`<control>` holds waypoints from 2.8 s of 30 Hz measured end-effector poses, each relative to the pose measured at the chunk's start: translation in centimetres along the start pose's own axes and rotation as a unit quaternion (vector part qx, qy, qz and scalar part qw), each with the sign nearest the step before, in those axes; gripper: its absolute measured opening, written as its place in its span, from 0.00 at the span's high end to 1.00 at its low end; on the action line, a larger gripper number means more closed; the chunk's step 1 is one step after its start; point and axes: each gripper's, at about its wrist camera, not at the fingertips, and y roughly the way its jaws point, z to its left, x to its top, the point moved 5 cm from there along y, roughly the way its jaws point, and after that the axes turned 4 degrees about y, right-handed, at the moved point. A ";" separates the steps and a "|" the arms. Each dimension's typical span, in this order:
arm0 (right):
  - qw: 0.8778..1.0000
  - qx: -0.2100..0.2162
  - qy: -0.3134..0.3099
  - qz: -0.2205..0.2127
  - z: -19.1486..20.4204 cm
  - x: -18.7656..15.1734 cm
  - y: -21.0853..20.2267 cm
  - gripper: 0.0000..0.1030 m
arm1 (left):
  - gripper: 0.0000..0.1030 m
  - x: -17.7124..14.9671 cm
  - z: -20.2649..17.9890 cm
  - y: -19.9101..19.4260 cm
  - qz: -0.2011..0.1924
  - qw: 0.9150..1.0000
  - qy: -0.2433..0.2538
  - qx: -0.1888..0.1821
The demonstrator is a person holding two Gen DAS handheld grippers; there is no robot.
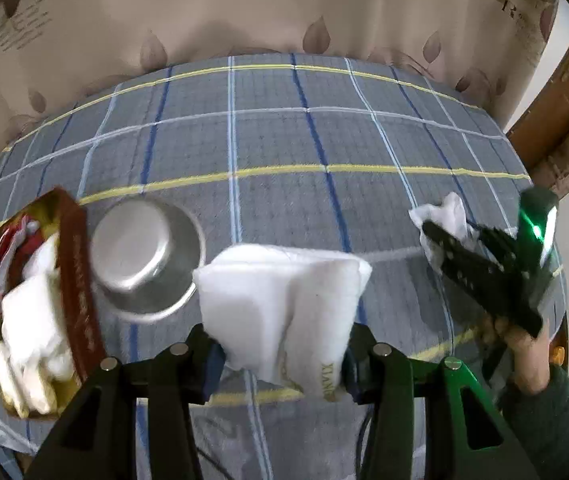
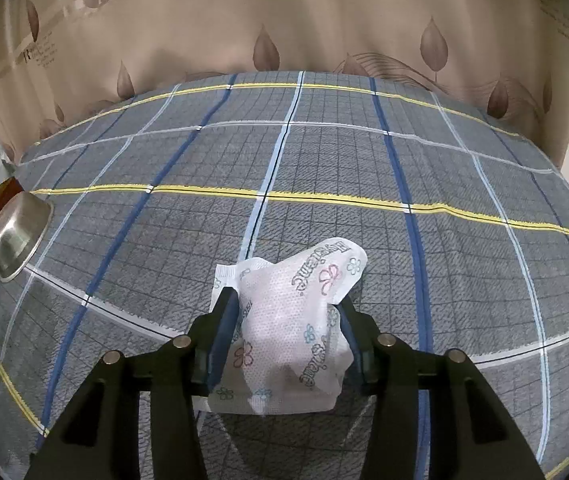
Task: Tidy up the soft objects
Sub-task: 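Carry the rolled towel into the gold tray and open the left gripper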
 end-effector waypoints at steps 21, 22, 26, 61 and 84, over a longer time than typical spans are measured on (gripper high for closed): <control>1.000 -0.004 -0.003 0.001 0.1 0.0 0.0 0.56 | 0.54 -2.2 15.4 -13.5 -0.072 0.987 -0.066 0.126; 1.000 -0.004 -0.003 0.001 0.1 0.0 0.0 0.56 | 0.54 -2.2 16.7 -13.8 -0.073 0.985 -0.074 0.135; 1.000 -0.005 -0.003 0.001 0.1 0.0 0.0 0.56 | 0.54 -2.3 20.6 -12.9 -0.066 0.980 -0.099 0.159; 1.000 -0.010 -0.008 0.001 -0.2 0.0 0.0 0.55 | 0.27 0.0 34.1 0.6 -0.019 0.967 -0.232 0.105; 1.000 -0.011 -0.009 0.002 0.0 0.0 0.1 0.54 | 0.25 -4.3 28.6 -5.1 -0.068 0.979 -0.151 0.118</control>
